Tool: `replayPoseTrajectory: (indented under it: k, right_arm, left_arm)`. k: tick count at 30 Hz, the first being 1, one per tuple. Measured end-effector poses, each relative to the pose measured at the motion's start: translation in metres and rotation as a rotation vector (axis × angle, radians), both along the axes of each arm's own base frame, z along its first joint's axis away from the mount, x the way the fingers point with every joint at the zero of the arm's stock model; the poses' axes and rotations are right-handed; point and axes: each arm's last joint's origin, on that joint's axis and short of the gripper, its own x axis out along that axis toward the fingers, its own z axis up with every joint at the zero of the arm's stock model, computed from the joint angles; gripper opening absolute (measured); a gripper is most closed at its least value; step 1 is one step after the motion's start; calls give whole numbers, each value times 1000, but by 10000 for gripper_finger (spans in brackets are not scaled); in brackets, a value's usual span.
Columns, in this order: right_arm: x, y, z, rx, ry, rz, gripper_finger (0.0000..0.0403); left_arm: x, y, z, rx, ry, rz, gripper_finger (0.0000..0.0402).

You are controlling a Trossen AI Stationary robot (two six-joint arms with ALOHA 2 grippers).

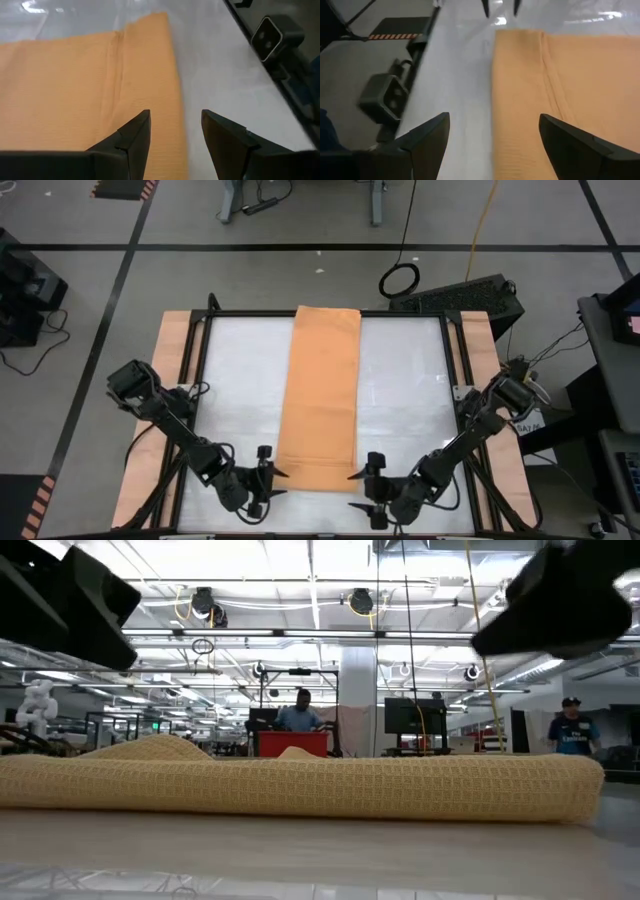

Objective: Roll towel into tight, uniform cylinder
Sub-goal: Roll the yellow towel

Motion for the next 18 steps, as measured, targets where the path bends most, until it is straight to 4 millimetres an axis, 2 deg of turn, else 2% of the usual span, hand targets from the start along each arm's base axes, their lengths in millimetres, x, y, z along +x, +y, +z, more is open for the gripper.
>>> replayPoseTrajectory:
  k: [4, 8, 13, 18]
  right_arm:
    - [5, -2, -20, 24, 36, -51, 298]
    - [11, 2, -35, 28, 10, -59, 297]
    - [12, 5, -43, 23, -9, -53, 297]
    - [8, 8, -44, -42, -22, -62, 297]
  left_arm:
    - [-1, -2, -6, 60, -3, -8, 193]
    - [-3, -5, -13, 74, 8, -9, 228]
    - [-6, -10, -22, 115, 14, -23, 264]
    - [-9, -16, -32, 147, 24, -73, 259]
